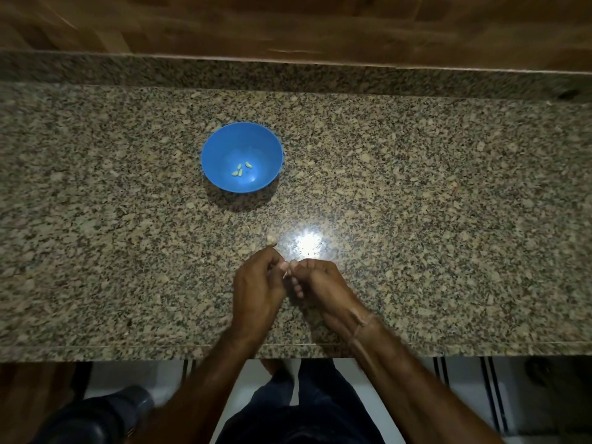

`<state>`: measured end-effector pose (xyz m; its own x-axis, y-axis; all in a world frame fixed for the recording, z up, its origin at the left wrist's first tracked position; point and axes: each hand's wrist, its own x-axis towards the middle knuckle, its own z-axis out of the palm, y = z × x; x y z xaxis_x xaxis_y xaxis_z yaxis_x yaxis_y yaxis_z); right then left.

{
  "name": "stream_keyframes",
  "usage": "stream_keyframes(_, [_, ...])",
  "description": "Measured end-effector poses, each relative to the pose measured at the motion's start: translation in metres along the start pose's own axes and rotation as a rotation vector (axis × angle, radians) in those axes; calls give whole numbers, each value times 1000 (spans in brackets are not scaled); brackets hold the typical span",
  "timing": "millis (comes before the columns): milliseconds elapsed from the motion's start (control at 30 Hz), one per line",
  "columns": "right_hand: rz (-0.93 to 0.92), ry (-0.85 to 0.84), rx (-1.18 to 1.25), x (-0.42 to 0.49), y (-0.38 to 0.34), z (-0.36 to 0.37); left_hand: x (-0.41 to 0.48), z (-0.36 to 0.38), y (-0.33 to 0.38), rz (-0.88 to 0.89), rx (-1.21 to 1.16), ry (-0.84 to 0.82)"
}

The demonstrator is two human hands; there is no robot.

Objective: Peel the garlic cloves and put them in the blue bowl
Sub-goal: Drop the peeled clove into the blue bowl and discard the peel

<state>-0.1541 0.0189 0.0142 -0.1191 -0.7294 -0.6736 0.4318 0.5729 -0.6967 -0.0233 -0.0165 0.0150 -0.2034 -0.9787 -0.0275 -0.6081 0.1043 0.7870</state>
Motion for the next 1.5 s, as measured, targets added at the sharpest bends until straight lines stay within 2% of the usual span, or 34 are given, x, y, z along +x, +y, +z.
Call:
stream_keyframes(67, [-321, 101, -406, 4, 10, -5, 3, 3, -3, -179, -80, -83])
stream_keyframes(133, [-654, 200, -827, 12, 17, -14, 10, 5, -5, -609, -449, -208])
stream_keyframes(167, [-757, 206, -923, 13, 16, -15, 12, 6, -5, -811, -627, -271])
stream_keyframes(200, [-799, 193, -962, 16, 15, -17, 14, 6, -4, -917, -721, -304])
stream_keyframes(233, [-777, 166, -947, 15, 12, -16, 13, 6, -3, -907, -725, -296])
stream_keyframes(267, [-671, 138, -860, 16, 10, -16, 10, 6, -1, -774, -630, -255])
stream_keyframes(367, [-20, -2, -148, 11, -2, -7, -1, 1, 1, -126, -105, -42])
stream_keyframes(400, [104, -17, -14, 10, -4, -5, -2, 0, 2, -20, -35, -10])
stream_keyframes(433, [97, -9, -3, 9, -4, -4, -2, 1, 0, 10, -3, -16])
stream_keyframes(500, [-267, 71, -372, 10, 6, -8, 5, 6, -6, -196, -103, -116])
stream_keyframes(567, [-703, 165, -880, 14, 16, -17, 14, 9, -7, -679, -504, -229])
stream_keyframes(600, [-812, 176, -994, 16, 16, -19, 16, 10, -5, -873, -665, -280])
stream_keyframes(633, [-840, 177, -1015, 16, 18, -19, 17, 9, -4, -932, -712, -299])
stream_keyframes(667, [-775, 165, -948, 12, 14, -16, 15, 9, -2, -841, -642, -280])
stream_keyframes(700, [-618, 146, -764, 12, 11, -13, 11, 7, 0, -629, -476, -223])
stream_keyframes(767, [-104, 42, -160, 6, 1, -4, 0, 3, 2, -148, -87, -65])
stream_keyframes(800, [94, 4, 60, 6, -1, -2, -2, 1, 4, -16, -12, -16])
stream_keyframes(833, [151, -8, 115, 5, -2, -1, -3, 2, 4, 31, 10, -2])
stream_keyframes(867, [73, 20, 31, 5, 1, -2, -2, 5, 3, -9, -7, -27])
stream_keyframes(900, [-137, 62, -170, 5, 5, -4, 1, 8, 0, -132, -73, -78])
stream_keyframes(967, [-662, 189, -791, 8, 17, -16, 11, 10, 0, -570, -448, -200])
stream_keyframes(1000, [-831, 196, -962, 10, 18, -21, 13, 10, 1, -796, -640, -259])
stream_keyframes(1033, [-900, 190, -1014, 14, 18, -24, 13, 10, 3, -902, -723, -288])
stream_keyframes(1067, [-873, 181, -982, 14, 19, -23, 12, 10, 4, -881, -702, -285])
stream_keyframes(1100, [-756, 166, -859, 13, 18, -20, 9, 10, 5, -741, -590, -246])
stream_keyframes(1133, [-560, 140, -641, 12, 13, -18, 4, 10, 4, -493, -399, -175])
stream_keyframes(1200, [-20, 8, -98, 9, 3, -9, -6, 7, 0, -34, -53, -49])
stream_keyframes(1233, [178, -29, 83, 7, 0, -6, -6, 7, -2, 99, 37, -39])
stream_keyframes(1267, [254, -33, 132, 7, -2, -6, -4, 8, -6, 165, 103, -56])
stream_keyframes(1300, [218, -9, 70, 6, -2, -6, -2, 9, -10, 187, 142, -80])
stream_keyframes(1333, [57, 30, -119, 4, 1, -7, 0, 11, -14, 187, 157, -104])
stream_keyframes(1400, [-431, 174, -756, 1, 13, -11, -3, 12, -16, 139, 120, -141])
stream_keyframes(1433, [-599, 206, -986, 3, 18, -12, -3, 13, -16, 86, 72, -163])
stream_keyframes(1500, [-697, 201, -1112, 5, 19, -10, -4, 12, -13, 30, 10, -204])
